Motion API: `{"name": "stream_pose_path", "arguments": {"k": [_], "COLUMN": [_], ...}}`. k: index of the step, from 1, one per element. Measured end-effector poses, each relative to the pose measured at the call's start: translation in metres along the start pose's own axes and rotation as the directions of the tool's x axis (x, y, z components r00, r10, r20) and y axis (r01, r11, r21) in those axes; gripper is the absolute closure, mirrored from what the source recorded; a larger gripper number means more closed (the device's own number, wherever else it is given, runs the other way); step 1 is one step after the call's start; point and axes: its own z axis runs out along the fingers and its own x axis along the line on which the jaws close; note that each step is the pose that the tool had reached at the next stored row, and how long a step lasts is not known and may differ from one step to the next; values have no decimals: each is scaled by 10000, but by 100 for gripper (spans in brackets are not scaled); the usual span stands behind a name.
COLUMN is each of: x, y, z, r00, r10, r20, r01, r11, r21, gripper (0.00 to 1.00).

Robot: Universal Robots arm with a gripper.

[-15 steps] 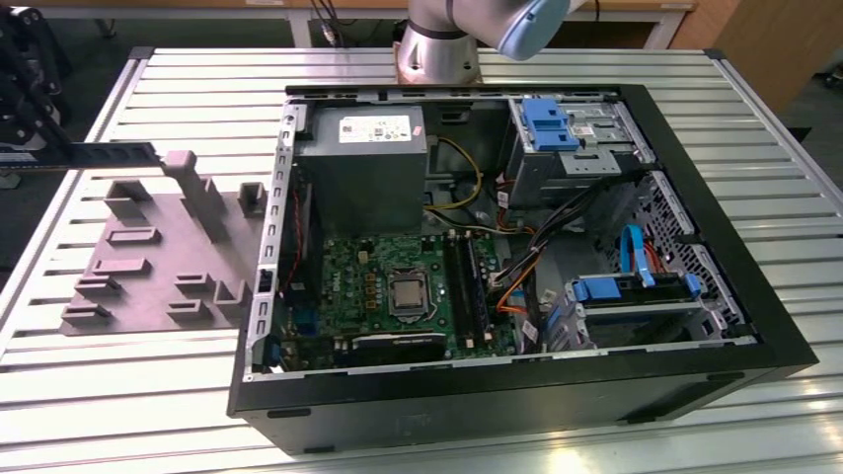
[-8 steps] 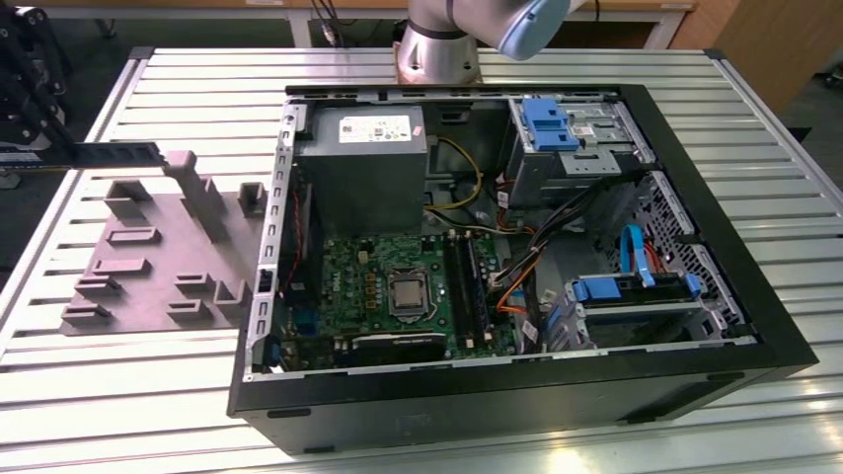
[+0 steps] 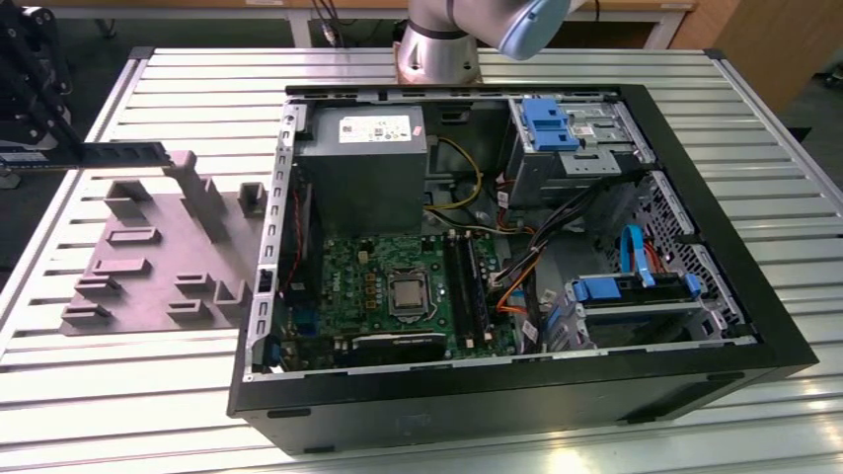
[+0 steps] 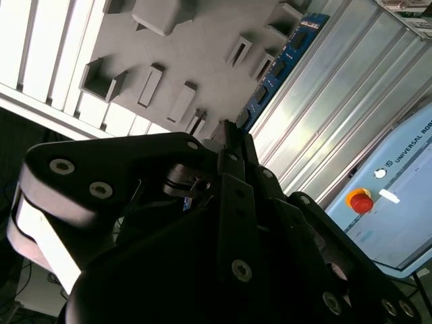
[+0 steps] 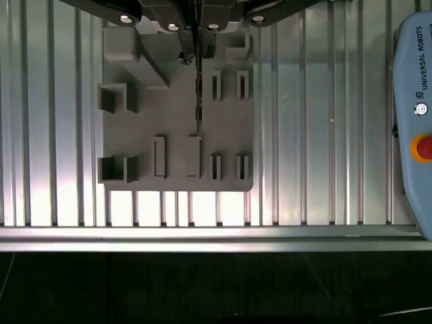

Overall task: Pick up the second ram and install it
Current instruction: 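Pick up the second ram and move it above second insertion slot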

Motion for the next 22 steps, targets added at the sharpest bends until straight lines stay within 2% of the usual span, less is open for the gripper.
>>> {"name": "stream_pose_path", "arguments": {"k": [22], "x": [-6], "y": [-212], "z": [-1], "r00": [10000], "r10": [0], "r20": [1], "r01": [0], "r11": [10000], "r21": [1], "gripper": [86]}}
